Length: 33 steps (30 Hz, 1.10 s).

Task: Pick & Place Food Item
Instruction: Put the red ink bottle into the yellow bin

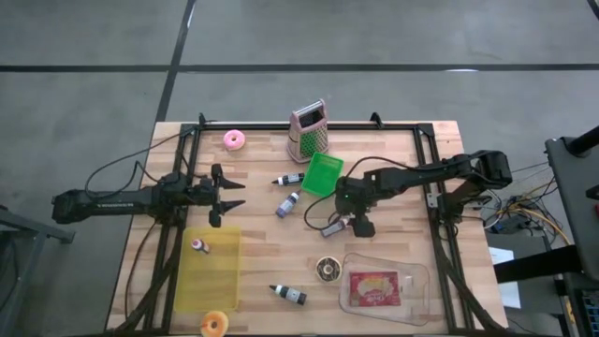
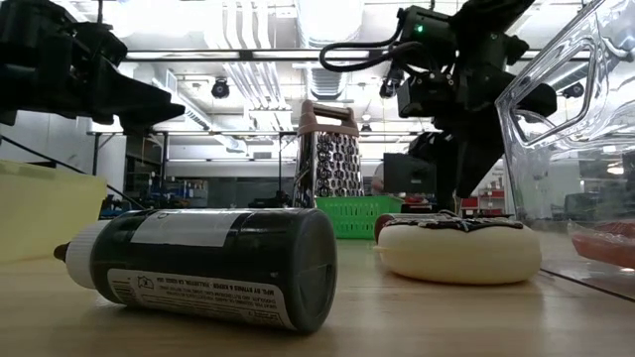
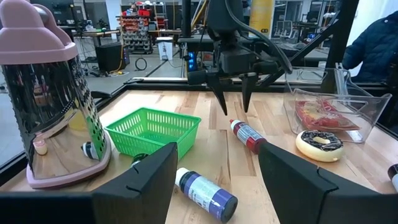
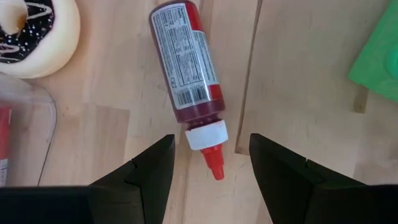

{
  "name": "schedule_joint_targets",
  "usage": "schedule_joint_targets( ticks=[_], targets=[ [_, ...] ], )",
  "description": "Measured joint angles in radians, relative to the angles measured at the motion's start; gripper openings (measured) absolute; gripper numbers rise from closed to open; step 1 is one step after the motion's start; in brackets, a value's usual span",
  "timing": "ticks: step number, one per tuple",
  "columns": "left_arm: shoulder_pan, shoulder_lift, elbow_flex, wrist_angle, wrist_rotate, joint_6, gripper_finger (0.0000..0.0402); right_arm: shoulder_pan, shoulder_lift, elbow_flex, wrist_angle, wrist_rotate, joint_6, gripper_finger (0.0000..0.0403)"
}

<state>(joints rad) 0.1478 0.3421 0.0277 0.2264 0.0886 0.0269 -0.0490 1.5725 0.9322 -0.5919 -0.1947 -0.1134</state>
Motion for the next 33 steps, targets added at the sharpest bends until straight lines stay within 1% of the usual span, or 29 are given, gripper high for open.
schedule_joint_targets(
  ticks=[11,20,25,33],
  targets=[
    [0.000,0.000,0.000,-0.003,-0.007,0.002,0.0229,0.000,0.003,-0.006,0.004,-0.017,-0.003,0.0203],
    [0.000,0.000,0.000,-0.003,-0.007,0.002,0.0229,0.000,0.067,-0.007,0.018,-0.030,-0.025,0.0203],
    [0.000,0.001,0.000,-0.003,-0.009,0.002,0.0229,0.000,0.068,-0.007,0.058,-0.041,-0.037,0.0203],
    [0.000,0.001,0.000,-0.003,-0.023,0.003,0.0229,0.000,0.068,-0.007,0.061,-0.042,-0.051,0.0203]
  ],
)
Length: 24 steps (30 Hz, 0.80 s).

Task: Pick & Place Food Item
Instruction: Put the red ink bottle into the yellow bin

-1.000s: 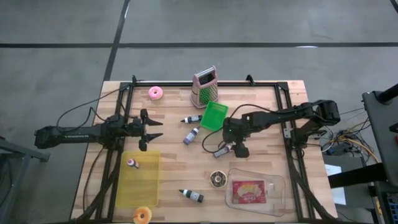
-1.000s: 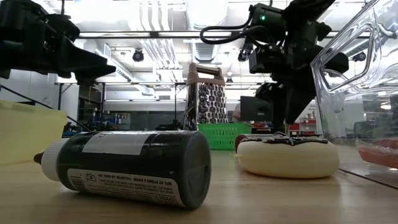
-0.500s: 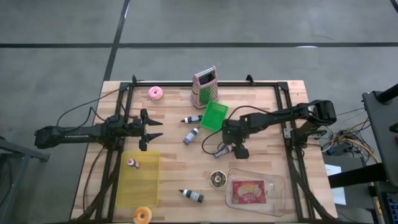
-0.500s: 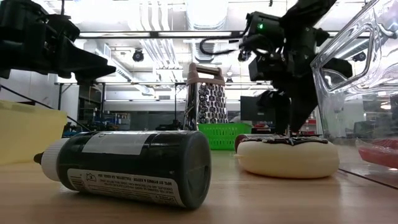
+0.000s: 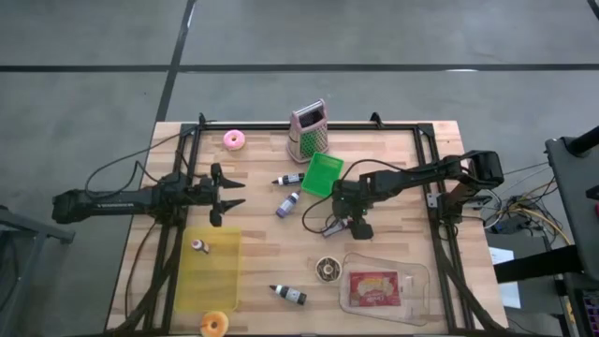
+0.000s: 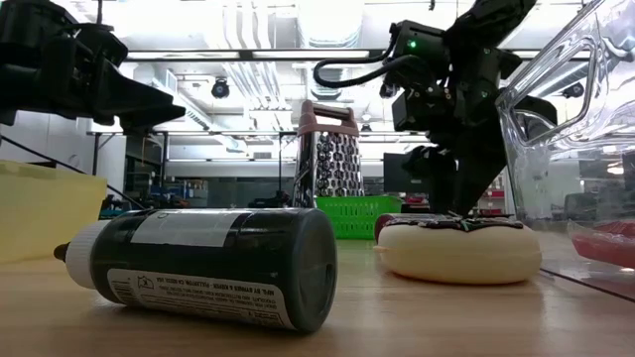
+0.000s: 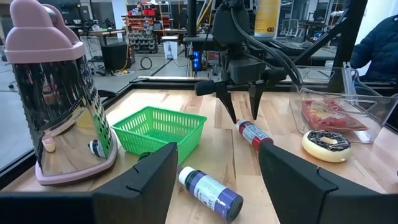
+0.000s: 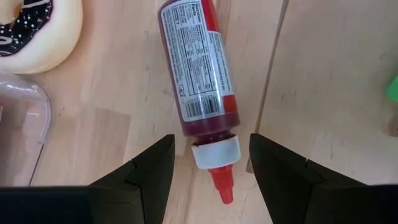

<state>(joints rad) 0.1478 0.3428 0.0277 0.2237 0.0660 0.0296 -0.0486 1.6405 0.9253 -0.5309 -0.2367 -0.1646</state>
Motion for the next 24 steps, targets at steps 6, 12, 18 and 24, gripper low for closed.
schedule_joint_targets(
  ticks=[6,12,18,24],
  targets=[
    [0.000,0.000,0.000,0.000,0.000,0.000,0.0229,0.000,0.011,0.000,0.024,0.000,-0.012,0.0203],
    [0.000,0.000,0.000,0.000,-0.006,0.000,0.0229,0.000,0.059,-0.001,0.022,0.000,-0.025,0.0203],
    [0.000,0.000,0.000,0.000,-0.007,0.000,0.0229,0.000,0.073,-0.001,0.023,0.005,-0.031,0.0202],
    [0.000,0.000,0.000,0.000,-0.007,0.000,0.0229,0.000,0.072,-0.001,0.024,0.054,-0.049,0.0132]
  ],
)
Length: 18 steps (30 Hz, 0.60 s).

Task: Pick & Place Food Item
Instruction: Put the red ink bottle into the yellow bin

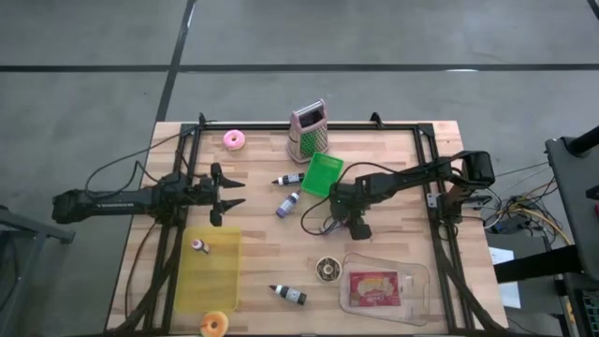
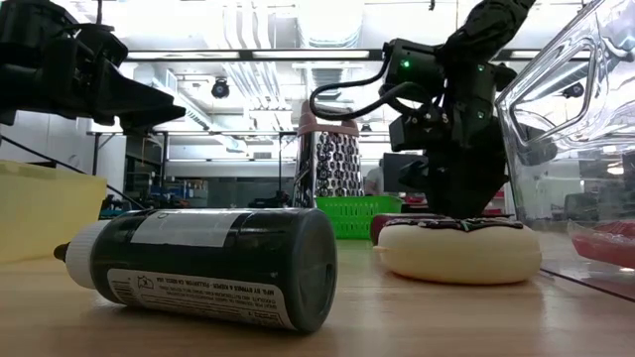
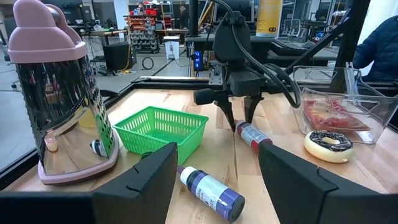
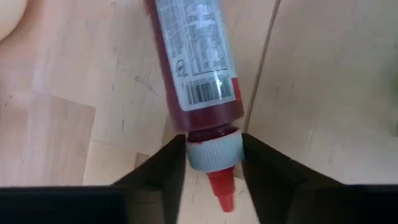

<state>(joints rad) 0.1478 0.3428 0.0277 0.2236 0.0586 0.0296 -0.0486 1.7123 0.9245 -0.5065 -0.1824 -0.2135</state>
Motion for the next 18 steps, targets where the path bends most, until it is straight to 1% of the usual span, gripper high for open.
schedule_joint_targets(
  ticks=[2,6,13,18],
  targets=[
    [0.000,0.000,0.000,0.000,0.000,0.000,0.0229,0.000,0.000,0.000,0.001,0.001,-0.005,0.0101],
    [0.000,0.000,0.000,0.000,-0.001,0.000,0.0229,0.000,0.000,0.000,0.009,0.007,-0.007,0.0101],
    [0.000,0.000,0.000,0.000,-0.004,0.000,0.0229,0.018,-0.002,0.004,0.031,0.082,0.001,0.0101],
    [0.000,0.000,0.000,0.000,-0.006,0.000,0.0229,0.042,-0.002,0.059,0.009,0.131,0.008,0.0101]
  ],
)
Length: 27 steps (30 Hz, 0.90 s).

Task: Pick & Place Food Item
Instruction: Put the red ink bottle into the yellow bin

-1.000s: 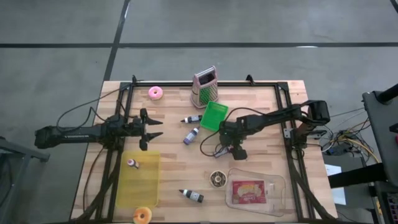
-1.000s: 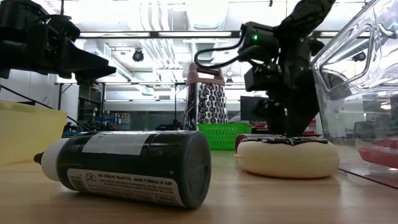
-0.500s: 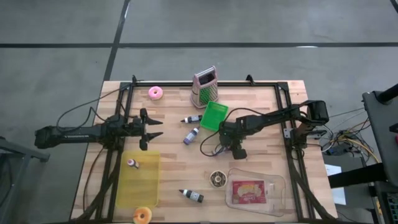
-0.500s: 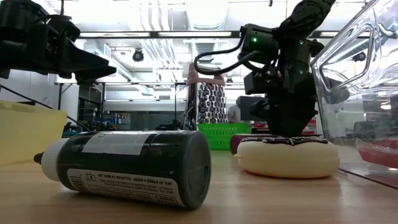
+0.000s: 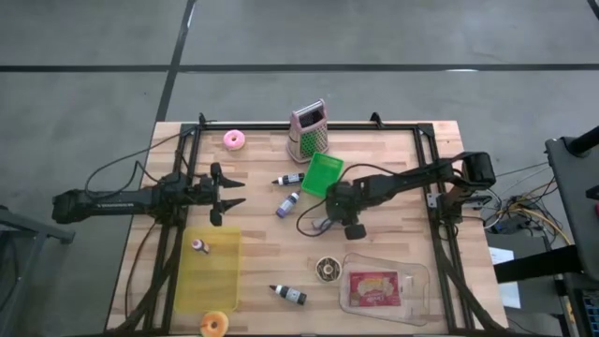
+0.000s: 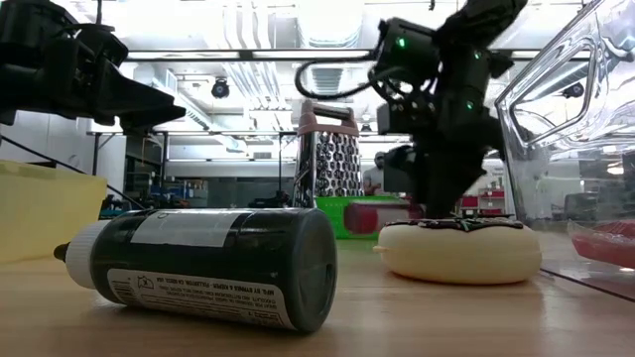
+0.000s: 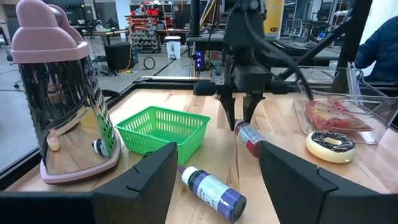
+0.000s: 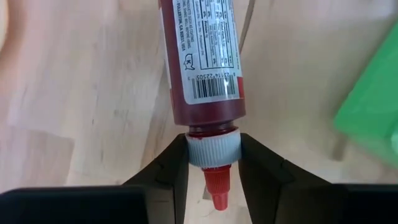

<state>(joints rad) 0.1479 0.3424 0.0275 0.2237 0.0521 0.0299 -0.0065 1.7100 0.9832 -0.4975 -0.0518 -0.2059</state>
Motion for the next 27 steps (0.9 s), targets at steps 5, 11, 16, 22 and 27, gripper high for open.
schedule_joint_targets(
  ticks=[5,11,16,22,27],
  targets=[
    [0.000,0.000,0.000,0.000,0.000,-0.001,0.0229,0.021,0.000,0.085,-0.052,0.056,-0.003,0.0101],
    [0.000,0.000,0.000,0.007,0.001,-0.031,0.0229,0.046,-0.002,0.200,-0.107,0.165,-0.027,0.0101],
    [0.000,0.001,0.009,0.007,0.001,-0.101,0.0229,0.062,-0.002,0.275,-0.128,0.271,-0.072,0.0101],
    [0.000,0.001,0.036,0.007,0.019,-0.206,0.0229,0.066,-0.002,0.315,-0.123,0.381,-0.159,0.0101],
    [0.000,0.001,0.049,0.007,0.045,-0.250,0.0229,0.066,-0.001,0.315,-0.069,0.448,-0.229,0.0101]
  ],
)
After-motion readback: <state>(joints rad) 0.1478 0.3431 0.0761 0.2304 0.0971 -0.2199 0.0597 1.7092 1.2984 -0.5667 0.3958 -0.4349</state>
